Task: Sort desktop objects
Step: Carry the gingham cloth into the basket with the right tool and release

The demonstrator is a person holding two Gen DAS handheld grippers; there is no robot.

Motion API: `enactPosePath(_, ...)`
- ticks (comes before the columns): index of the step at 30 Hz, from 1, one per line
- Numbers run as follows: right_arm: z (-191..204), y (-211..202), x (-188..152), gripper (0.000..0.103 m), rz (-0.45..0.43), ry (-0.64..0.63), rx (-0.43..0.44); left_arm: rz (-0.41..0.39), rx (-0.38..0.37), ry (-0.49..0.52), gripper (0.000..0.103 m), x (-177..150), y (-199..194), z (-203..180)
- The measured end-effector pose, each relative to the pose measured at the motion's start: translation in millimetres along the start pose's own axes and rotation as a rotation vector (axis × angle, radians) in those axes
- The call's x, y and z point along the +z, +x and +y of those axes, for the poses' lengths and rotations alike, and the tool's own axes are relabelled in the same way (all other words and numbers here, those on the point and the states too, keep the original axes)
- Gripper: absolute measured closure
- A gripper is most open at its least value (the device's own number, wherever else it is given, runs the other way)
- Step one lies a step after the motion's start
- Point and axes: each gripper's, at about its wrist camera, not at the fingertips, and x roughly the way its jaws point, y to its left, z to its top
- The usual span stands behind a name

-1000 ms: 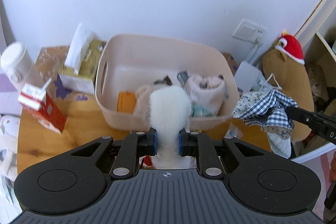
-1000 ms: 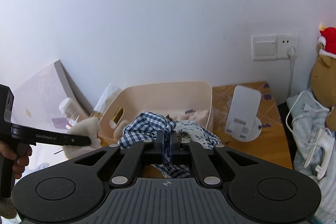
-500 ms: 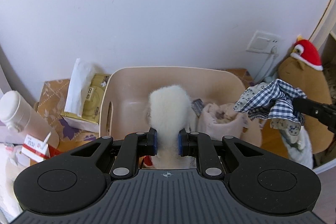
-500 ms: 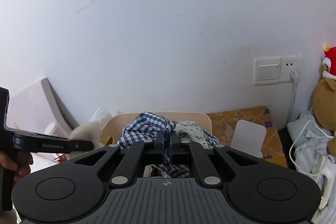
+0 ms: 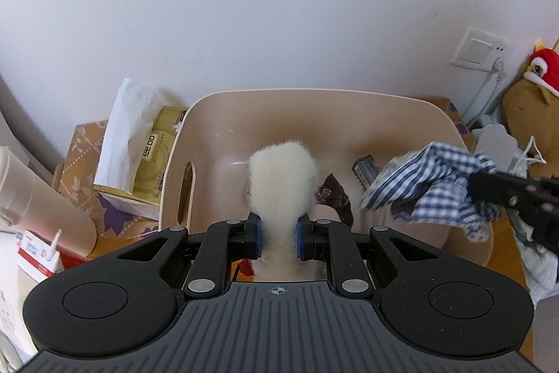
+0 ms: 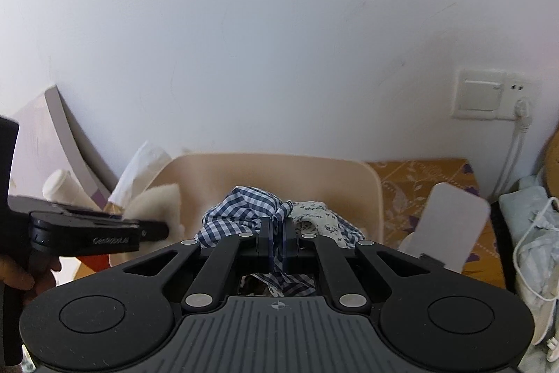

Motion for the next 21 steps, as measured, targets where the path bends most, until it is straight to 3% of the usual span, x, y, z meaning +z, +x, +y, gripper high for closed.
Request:
enactPosePath(7, 6, 21, -2, 0.097, 0.044, -0.036, 0.015, 0.032, -0.019, -0.045, 0.082, -1, 14, 4)
enactPosePath(8, 6, 21, -3, 0.095, 0.048, -0.037, 0.019, 0.029, -0.020, -0.042, 0.079, -2, 14, 4)
enactPosePath(9, 6, 20, -5, 0.093, 0.052, -0.037, 0.023, 0.030, -0.016, -0.040, 0.069, -2, 14, 4)
enactPosePath(10, 5, 20, -6, 0.089, 0.056, -0.034, 0.028, 0.032, -0.013, -0.044, 0.059, -2, 15, 5)
enactPosePath(13, 5, 15, -8, 0.066, 0.054, -0.024, 0.022, 0.023, 0.007, -0.077, 0.040, -2, 12, 9)
enactPosePath(17, 4, 10, -9, 0.042, 0.045, -0.031, 0.014, 0.023, 0.010, -0.071, 0.038, -2, 11, 11)
enactPosePath(21, -2, -7, -12, 0.030, 0.017, -0.005, 0.015, 0.010, 0.014, -0.044, 0.036, -4, 4, 13)
